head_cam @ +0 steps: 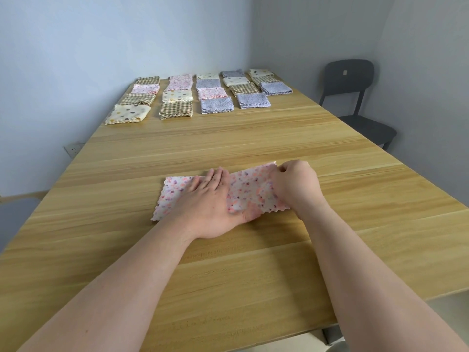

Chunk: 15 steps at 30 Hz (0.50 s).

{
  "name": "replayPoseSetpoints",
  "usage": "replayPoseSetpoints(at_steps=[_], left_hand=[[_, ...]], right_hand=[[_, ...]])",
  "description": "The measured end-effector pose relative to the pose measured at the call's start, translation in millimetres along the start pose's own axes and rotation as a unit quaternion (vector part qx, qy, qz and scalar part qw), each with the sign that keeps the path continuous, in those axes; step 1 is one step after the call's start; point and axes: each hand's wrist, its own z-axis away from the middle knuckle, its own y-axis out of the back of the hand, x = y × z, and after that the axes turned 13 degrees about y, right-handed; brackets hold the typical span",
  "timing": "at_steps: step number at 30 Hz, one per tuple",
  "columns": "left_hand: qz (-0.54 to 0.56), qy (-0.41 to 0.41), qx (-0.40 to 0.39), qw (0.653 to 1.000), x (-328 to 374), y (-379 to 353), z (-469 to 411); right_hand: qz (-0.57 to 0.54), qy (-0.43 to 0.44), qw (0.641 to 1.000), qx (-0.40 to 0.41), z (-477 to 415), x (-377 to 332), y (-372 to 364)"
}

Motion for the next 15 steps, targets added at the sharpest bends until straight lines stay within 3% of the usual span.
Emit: replayPoseSetpoints(at_steps=[7,15], left_hand=[[0.014,0.005,0.0,1.0,14.2,-2.4,-0.6],[0.011,0.014,0.025,1.0,18.1,-7.1,-3.6]], right_hand=[[0.071,0.04,0.995,0.063,-5.1,-10.2,-2.1],[-0.072,0.14,0.98,0.119,-5.3,-24.7,-7.6]])
